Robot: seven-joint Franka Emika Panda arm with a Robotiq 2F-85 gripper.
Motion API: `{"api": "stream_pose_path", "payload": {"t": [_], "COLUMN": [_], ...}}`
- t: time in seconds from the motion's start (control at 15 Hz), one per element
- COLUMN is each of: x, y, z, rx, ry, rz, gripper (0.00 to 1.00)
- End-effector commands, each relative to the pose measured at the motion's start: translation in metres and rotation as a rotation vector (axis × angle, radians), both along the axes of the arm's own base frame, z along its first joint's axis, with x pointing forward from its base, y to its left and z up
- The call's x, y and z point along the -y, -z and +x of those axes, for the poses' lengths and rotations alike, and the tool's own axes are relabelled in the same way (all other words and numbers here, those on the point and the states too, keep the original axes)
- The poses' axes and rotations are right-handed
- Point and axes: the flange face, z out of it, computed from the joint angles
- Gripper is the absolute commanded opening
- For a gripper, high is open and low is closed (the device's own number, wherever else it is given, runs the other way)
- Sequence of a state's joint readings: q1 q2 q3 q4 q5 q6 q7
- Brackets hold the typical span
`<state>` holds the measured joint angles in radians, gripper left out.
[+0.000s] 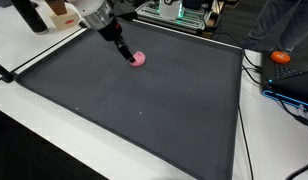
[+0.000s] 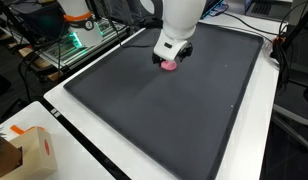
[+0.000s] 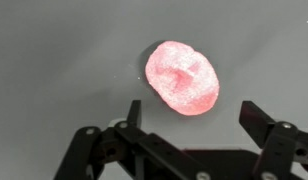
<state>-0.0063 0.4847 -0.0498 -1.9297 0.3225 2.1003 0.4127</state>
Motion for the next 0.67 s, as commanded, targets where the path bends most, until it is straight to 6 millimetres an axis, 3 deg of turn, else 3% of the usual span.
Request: {"api": "stream_pose_path", "payload": {"t": [0.0,0.27,0.6], "x": [-0.025,-0.055,-0.080], "y": [0.005,0.001,-0.011], "z": [0.022,0.034,0.036], "rx": [-0.007,0.046,0.108], "ry": [-0.196,-0.411,-0.673], "rz": [-0.019,-0.023,-0.022], "gripper": [1.00,1.00,1.00]}}
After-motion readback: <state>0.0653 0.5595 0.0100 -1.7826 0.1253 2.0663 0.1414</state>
